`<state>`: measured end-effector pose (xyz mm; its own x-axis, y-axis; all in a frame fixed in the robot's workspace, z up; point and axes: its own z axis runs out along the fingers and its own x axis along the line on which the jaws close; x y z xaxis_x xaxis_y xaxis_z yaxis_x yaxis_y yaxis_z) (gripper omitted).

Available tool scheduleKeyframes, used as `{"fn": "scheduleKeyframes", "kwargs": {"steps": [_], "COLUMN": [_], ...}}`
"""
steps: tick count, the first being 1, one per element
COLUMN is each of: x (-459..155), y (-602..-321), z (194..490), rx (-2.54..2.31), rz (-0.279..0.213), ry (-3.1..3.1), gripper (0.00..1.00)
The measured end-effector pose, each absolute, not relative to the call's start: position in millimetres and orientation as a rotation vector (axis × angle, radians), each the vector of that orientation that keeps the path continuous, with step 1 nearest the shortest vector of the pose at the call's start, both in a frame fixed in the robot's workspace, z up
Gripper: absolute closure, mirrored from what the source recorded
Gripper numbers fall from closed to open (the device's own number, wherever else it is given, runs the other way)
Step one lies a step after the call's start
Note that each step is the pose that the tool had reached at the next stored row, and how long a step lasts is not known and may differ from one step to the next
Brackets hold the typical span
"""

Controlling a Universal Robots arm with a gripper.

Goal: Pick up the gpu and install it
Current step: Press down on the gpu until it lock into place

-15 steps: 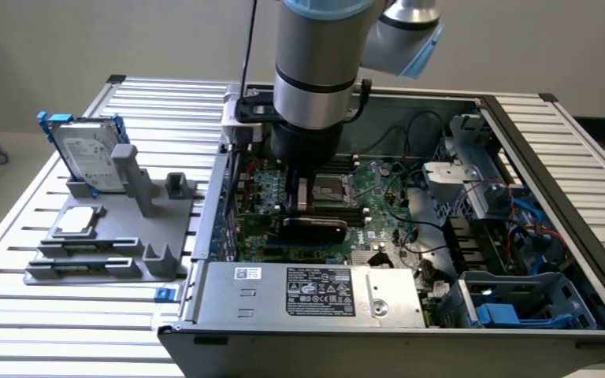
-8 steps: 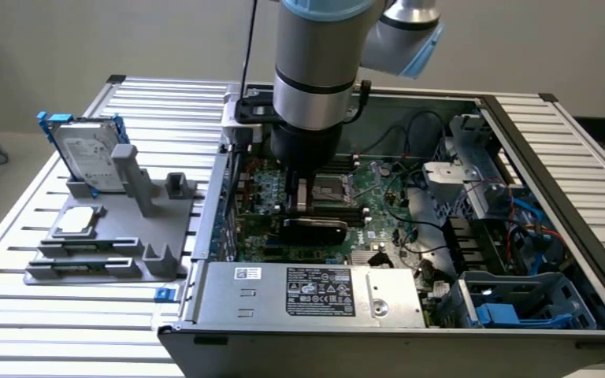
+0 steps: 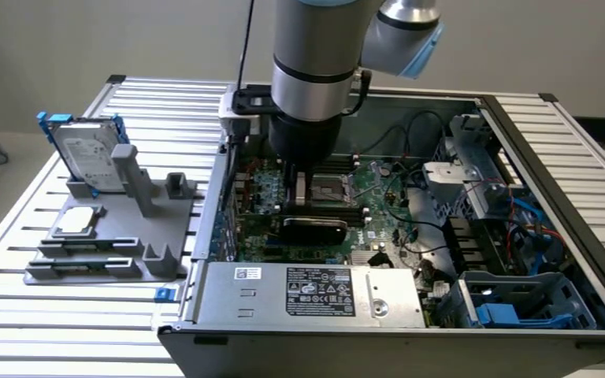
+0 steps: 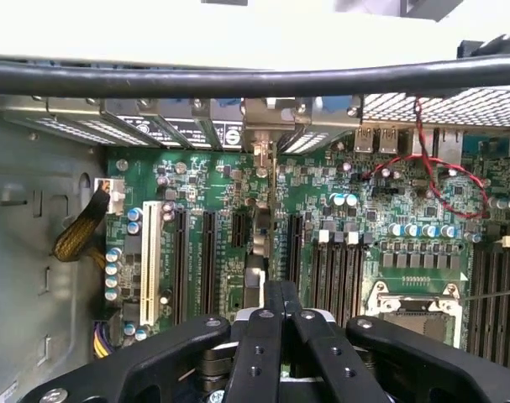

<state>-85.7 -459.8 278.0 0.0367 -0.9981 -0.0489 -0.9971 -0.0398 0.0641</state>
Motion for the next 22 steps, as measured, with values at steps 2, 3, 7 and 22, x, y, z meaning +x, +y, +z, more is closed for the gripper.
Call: {"fn": "scheduleKeyframes", "kwargs": {"steps": [2, 3, 7, 22], "x": [-89, -91, -99, -119], "y": [-460, -460, -460, -459], "z": [280, 280, 281, 282], "rx": [2.252, 2.250, 2.242, 2.212], "rz": [-0.128, -0.132, -0.149, -0.142], "ry": [-2.166, -2.165, -2.155, -2.092], "gripper": [0.89, 0.89, 0.89, 0.89]}}
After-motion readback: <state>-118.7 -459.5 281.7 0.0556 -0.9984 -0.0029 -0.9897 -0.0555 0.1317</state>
